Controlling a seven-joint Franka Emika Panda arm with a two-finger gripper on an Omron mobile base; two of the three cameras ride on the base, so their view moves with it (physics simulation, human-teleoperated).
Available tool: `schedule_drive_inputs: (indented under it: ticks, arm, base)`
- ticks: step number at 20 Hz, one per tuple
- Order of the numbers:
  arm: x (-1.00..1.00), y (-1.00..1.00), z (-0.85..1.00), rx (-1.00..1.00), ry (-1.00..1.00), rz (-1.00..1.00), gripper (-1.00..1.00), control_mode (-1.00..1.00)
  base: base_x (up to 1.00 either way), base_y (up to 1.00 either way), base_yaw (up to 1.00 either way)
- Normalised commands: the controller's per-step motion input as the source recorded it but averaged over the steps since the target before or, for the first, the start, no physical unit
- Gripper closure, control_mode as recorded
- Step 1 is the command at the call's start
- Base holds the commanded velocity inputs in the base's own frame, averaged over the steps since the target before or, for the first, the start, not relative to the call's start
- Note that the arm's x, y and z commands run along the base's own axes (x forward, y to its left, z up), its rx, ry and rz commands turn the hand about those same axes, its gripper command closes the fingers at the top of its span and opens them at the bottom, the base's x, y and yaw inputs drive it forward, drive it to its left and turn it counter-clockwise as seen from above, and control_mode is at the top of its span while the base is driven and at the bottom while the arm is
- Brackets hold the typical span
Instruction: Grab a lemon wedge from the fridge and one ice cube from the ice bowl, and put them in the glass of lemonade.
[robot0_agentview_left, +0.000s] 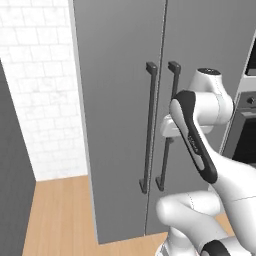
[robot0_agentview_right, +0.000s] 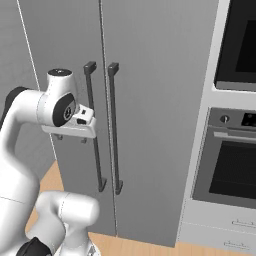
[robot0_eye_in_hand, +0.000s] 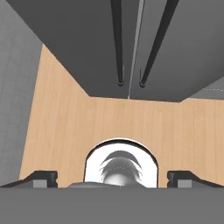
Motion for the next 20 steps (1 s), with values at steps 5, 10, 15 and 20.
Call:
schedule_drive_inputs:
  ticks: [5, 10, 15, 20]
  arm:
    - [0.00, 0.00, 0.00, 0.00, 0.00, 0.00, -1.00, 1.00]
    - [0.00, 0.00, 0.00, 0.00, 0.00, 0.00, -1.00, 1.00]
    - [0.00, 0.00, 0.00, 0.00, 0.00, 0.00, -1.00, 1.00]
    - [0.00, 0.00, 0.00, 0.00, 0.00, 0.00, -1.00, 1.00]
  base:
    - [-0.16, -0.30, 0.00]
    - [0.00, -0.32, 0.00]
    - [-0.11, -0.05, 0.00]
    - [-0.07, 0.00, 0.00]
